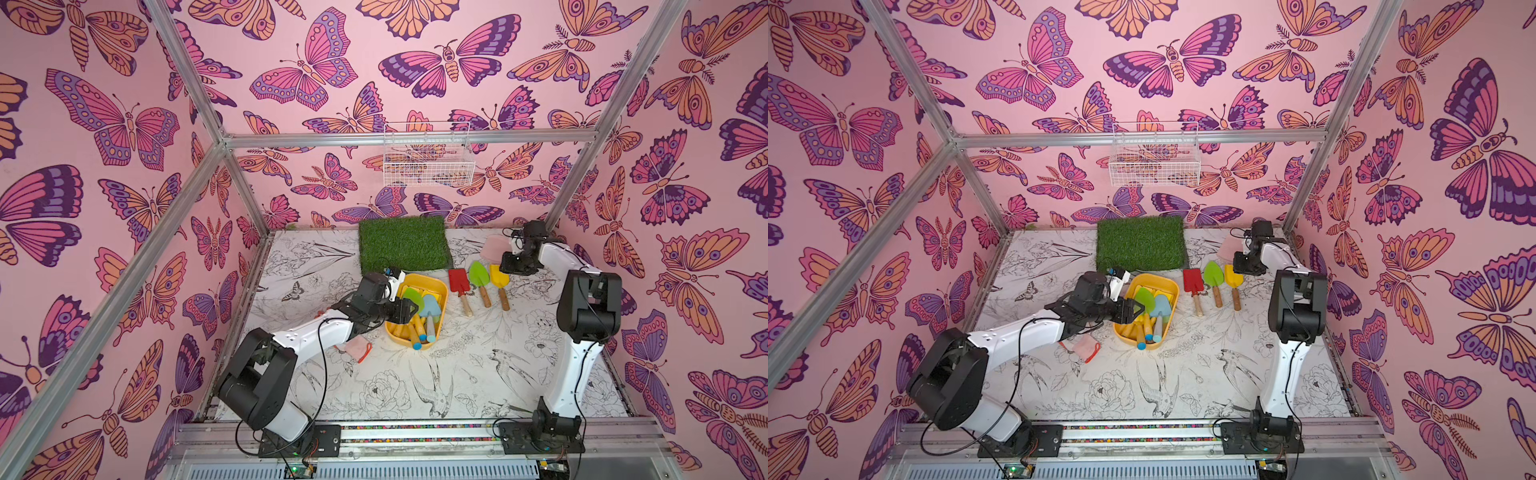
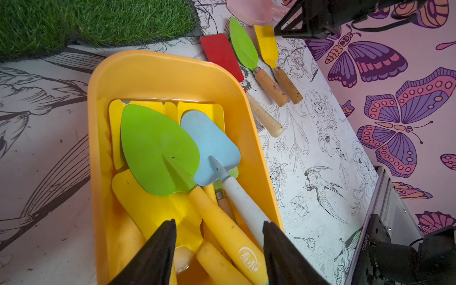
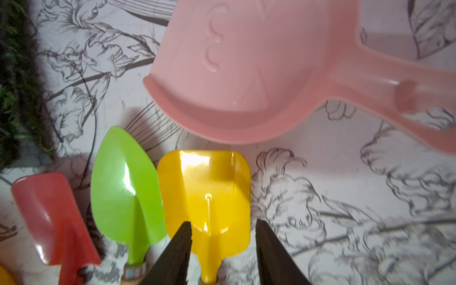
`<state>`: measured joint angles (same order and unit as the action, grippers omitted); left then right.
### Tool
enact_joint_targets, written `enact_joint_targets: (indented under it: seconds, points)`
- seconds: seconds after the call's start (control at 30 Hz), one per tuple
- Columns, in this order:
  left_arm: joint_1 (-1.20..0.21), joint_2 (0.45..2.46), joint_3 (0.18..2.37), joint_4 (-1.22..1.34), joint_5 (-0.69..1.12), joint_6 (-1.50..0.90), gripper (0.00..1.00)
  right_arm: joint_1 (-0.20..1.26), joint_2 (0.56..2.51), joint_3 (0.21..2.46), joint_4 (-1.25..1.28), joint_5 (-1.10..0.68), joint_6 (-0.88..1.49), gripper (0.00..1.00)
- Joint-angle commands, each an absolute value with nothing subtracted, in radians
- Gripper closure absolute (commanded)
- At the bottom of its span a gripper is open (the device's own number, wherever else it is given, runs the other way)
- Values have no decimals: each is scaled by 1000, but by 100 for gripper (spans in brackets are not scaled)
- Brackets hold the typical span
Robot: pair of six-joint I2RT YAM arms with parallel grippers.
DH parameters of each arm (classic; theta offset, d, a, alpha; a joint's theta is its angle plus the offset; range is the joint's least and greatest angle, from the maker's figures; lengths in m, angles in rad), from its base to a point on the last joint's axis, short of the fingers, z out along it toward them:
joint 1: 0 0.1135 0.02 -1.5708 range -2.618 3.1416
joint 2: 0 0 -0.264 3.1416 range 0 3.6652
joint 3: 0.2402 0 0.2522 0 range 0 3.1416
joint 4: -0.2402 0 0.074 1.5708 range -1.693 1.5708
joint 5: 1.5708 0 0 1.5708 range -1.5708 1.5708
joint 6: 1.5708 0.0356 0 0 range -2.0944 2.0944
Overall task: Take the shovel out of the storage box
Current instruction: Place the shovel at the center of the board, then pick up the shovel from the storage box.
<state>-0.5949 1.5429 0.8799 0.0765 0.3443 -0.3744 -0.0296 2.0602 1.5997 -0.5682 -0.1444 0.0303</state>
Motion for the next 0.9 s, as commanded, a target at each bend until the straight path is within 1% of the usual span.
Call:
enact_joint_targets:
  seconds: [0.0,0.17,0.23,0.37,0.5,0.57,0.67,0.77,0.87]
  points:
    - [-588,1511,882,54,332,-360,37,-28,1893,1518,-509,-125,125,52]
    - [-588,1514,888,35,326,-366,36,15,1725,1356,-488,-93,245,52]
    - [-588,1517,893,29,331,-375,36,42,1665,1301,-489,-108,279,52]
    - [-589,1530,904,18,347,-393,36,129,1516,1165,-438,-124,362,53]
    - [-588,1554,921,-4,352,-408,36,232,1423,1085,-422,-128,392,52]
    - [-589,1578,937,-31,351,-417,37,276,1398,1067,-436,-116,401,52]
    - [-588,1619,968,-87,348,-433,42,320,1373,1048,-460,-98,405,52]
    - [-589,1659,1004,-147,335,-448,48,343,1348,1028,-463,-90,408,52]
    - [-588,1696,1041,-197,304,-455,50,359,1326,1010,-462,-83,407,52]
